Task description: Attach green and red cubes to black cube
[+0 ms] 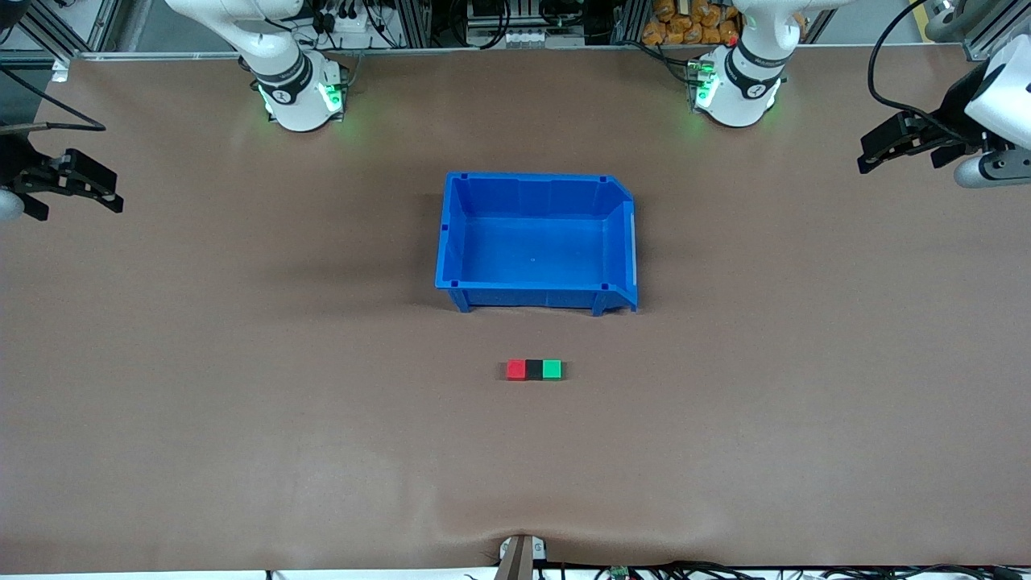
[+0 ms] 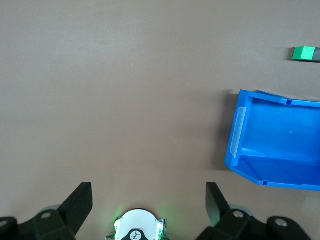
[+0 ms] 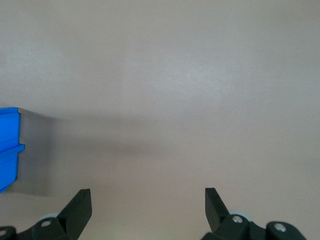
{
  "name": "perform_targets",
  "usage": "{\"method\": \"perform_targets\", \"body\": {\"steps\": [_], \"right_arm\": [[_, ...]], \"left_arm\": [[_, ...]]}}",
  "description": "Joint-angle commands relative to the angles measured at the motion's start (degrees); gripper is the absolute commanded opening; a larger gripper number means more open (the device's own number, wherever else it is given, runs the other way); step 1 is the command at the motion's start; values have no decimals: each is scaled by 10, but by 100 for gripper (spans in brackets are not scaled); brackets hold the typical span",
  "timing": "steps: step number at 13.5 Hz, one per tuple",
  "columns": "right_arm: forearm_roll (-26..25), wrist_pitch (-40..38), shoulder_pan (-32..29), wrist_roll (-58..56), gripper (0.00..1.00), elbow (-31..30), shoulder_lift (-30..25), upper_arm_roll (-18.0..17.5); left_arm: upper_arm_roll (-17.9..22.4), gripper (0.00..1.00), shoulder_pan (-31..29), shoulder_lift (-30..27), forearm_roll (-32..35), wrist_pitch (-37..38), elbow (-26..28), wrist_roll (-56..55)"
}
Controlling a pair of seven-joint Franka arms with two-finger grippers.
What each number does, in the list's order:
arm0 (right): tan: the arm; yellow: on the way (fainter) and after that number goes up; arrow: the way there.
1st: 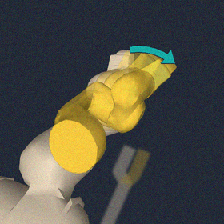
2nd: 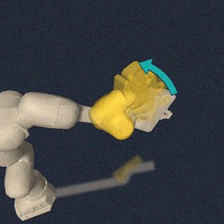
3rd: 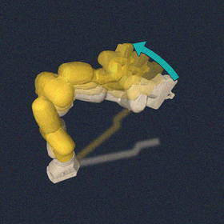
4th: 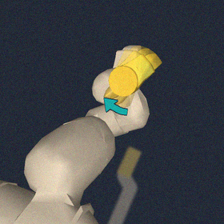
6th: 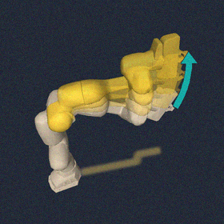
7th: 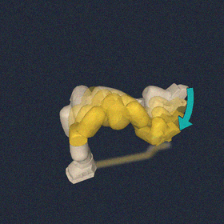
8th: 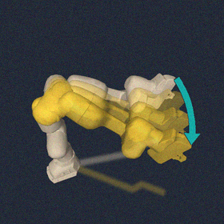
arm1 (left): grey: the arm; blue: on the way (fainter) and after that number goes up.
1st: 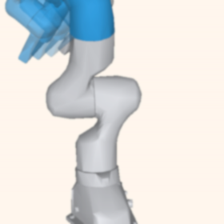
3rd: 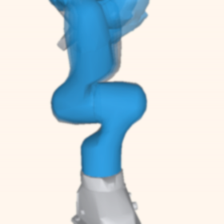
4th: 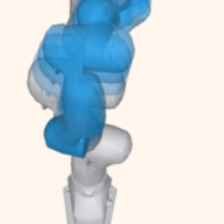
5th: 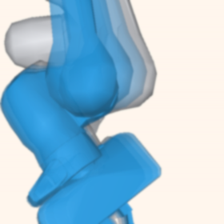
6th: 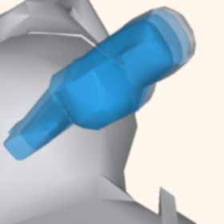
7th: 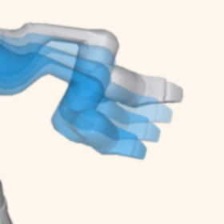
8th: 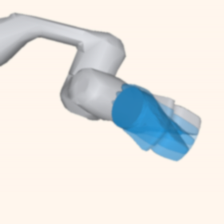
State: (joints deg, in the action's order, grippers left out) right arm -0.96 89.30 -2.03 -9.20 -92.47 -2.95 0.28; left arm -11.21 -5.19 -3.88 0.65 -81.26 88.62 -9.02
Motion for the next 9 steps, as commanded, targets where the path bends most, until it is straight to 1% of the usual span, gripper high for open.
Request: {"method": "perform_targets", "body": {"steps": [1,7,9], "right_arm": [[4,-6,-11,-6,100,-1,-11,-5],[4,-6,-12,-6,100,1,-11,-5],[4,-6,-12,-6,100,1,-11,-5]], "left_arm": [[-2,100,-5,0,2,0,-7,12],[6,100,-6,-2,0,0,-8,13],[6,100,-5,1,-4,0,-17,11]]}}
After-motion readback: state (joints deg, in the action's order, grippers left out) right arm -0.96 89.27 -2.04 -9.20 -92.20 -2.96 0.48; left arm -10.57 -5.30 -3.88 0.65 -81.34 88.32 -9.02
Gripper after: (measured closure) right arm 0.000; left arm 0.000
